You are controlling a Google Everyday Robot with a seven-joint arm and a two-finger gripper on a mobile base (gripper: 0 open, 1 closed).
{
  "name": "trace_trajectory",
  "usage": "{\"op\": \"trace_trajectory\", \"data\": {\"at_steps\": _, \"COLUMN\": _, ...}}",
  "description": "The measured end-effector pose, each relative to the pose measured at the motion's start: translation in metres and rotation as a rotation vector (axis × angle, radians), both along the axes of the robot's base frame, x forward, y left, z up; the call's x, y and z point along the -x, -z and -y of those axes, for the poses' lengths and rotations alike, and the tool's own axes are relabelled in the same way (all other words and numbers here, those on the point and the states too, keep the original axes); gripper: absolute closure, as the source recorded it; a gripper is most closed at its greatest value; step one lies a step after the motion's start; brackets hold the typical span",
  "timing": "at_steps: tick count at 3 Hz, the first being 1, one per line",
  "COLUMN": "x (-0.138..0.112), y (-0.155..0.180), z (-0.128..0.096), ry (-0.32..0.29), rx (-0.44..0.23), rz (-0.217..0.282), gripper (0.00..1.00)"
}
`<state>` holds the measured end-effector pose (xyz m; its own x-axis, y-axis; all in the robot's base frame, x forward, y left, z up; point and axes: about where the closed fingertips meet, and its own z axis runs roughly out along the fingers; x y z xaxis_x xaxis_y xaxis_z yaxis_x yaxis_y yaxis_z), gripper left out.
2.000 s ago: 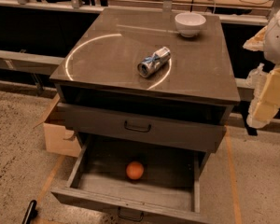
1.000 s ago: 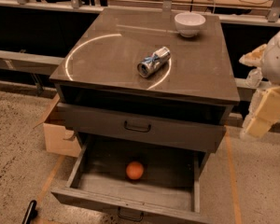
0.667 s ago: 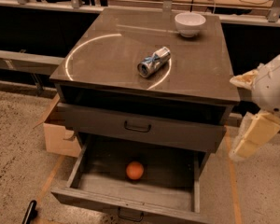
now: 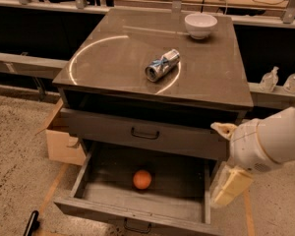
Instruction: Pick orange from middle drawer and place on counter
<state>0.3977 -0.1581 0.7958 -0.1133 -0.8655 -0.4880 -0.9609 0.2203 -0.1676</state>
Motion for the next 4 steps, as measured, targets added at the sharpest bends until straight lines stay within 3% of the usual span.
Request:
{"op": "trace_trajectory", "data": {"at_steps": 1, "x": 0.002, "y": 0.065, "z": -0.041, "ry": -0.061, "rx": 0.023, "rz": -0.022, "gripper": 0.0}}
{"op": "trace_trajectory", "data": {"at_steps": 2, "x": 0.001, "y": 0.071, "z": -0.042, "ry": -0.048, "rx": 0.028, "rz": -0.014, "gripper": 0.0}}
{"op": "trace_trajectory", "data": {"at_steps": 3, "x": 0.004, "y": 0.093, "z": -0.056, "ry": -0.052, "rx": -0.01, "rz": -0.032, "gripper": 0.0}}
{"op": "trace_trajectory", "data": {"at_steps": 4, "x": -0.012, "y": 0.132, "z": -0.075, "ry": -0.019, "rx": -0.113, "rz": -0.002, "gripper": 0.0}}
